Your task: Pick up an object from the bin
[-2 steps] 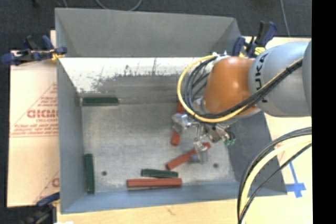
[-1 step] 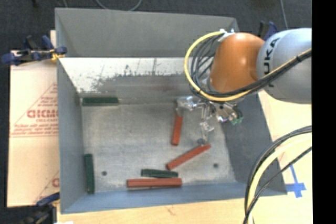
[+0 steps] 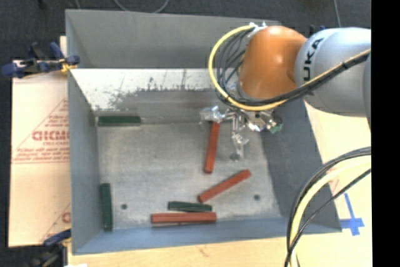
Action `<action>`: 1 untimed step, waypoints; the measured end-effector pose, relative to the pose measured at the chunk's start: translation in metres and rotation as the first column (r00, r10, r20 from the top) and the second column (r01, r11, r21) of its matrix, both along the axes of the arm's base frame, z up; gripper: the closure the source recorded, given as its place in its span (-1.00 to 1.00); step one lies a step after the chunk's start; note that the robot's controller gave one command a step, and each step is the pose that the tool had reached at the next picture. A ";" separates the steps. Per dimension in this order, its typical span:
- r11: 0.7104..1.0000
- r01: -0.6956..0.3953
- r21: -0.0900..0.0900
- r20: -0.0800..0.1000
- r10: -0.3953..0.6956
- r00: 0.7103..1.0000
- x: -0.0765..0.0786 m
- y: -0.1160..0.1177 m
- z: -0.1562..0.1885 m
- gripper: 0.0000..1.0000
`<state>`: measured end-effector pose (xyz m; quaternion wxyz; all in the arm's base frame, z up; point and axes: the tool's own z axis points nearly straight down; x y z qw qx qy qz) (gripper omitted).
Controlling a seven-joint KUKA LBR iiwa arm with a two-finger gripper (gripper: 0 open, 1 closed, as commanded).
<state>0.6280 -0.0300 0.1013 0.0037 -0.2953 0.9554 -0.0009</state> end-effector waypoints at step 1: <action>0.990 -0.138 -0.003 0.005 0.138 0.990 0.022 0.002 -0.029 -1.00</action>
Offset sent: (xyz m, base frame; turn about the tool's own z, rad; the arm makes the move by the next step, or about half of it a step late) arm 0.0187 0.0035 -0.0313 -0.1413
